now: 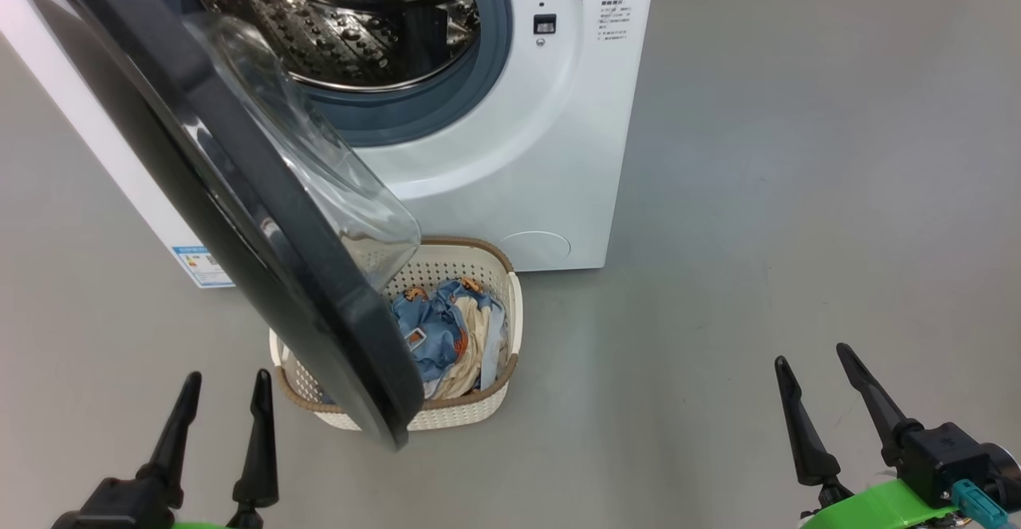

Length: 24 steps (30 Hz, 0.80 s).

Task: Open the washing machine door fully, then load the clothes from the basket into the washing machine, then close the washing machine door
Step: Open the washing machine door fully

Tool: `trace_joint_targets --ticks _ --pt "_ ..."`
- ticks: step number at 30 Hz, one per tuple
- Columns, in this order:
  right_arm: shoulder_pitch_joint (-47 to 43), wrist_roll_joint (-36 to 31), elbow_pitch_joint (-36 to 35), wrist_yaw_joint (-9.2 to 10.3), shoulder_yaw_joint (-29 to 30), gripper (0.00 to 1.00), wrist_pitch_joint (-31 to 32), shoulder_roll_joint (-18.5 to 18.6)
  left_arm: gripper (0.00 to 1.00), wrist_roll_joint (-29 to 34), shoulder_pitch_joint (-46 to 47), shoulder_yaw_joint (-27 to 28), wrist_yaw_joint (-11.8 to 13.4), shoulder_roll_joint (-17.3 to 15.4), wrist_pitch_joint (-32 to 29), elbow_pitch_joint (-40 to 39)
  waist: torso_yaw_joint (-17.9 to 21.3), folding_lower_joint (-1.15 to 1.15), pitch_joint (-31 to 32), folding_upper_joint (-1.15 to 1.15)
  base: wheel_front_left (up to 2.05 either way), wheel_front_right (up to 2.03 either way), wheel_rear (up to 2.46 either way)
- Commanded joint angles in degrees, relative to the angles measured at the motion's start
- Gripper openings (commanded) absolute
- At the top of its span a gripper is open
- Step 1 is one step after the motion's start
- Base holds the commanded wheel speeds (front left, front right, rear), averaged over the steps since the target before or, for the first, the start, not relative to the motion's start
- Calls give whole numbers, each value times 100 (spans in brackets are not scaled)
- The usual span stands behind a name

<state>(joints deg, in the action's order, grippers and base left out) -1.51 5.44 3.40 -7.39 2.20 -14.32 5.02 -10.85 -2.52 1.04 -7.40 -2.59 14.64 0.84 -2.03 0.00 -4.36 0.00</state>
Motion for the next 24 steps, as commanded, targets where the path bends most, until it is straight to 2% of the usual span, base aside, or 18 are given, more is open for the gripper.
trace_joint_targets --ticks 1,8,9,10,11,18,24 --pt "-2 -54 -112 -10 -131 100 -68 71 100 47 120 178 -9 -35 36 -120 2 0 -1 0 0 0 0" --pt "-1 -54 -96 -10 -110 100 -68 88 100 43 150 189 -9 -33 36 -112 3 0 -18 0 0 0 0" --pt "-6 -52 -90 -10 -109 100 -68 95 93 35 154 189 -9 -33 36 -100 2 0 -17 0 0 0 0" --pt "-7 -50 -87 -10 -107 100 -68 100 27 33 153 191 -9 -33 36 -78 2 0 -17 0 0 0 0" --pt "-8 -49 -82 -10 -105 100 -68 101 0 34 155 226 -9 -32 36 -56 0 0 -17 0 0 0 0" --pt "-17 -6 -30 -10 -107 100 -68 92 0 53 306 362 -9 -31 36 -382 -38 0 8 0 0 0 0" --pt "-20 37 -52 -10 -85 100 -68 107 0 247 748 547 -9 -89 36 -1318 -78 0 65 0 0 0 0"
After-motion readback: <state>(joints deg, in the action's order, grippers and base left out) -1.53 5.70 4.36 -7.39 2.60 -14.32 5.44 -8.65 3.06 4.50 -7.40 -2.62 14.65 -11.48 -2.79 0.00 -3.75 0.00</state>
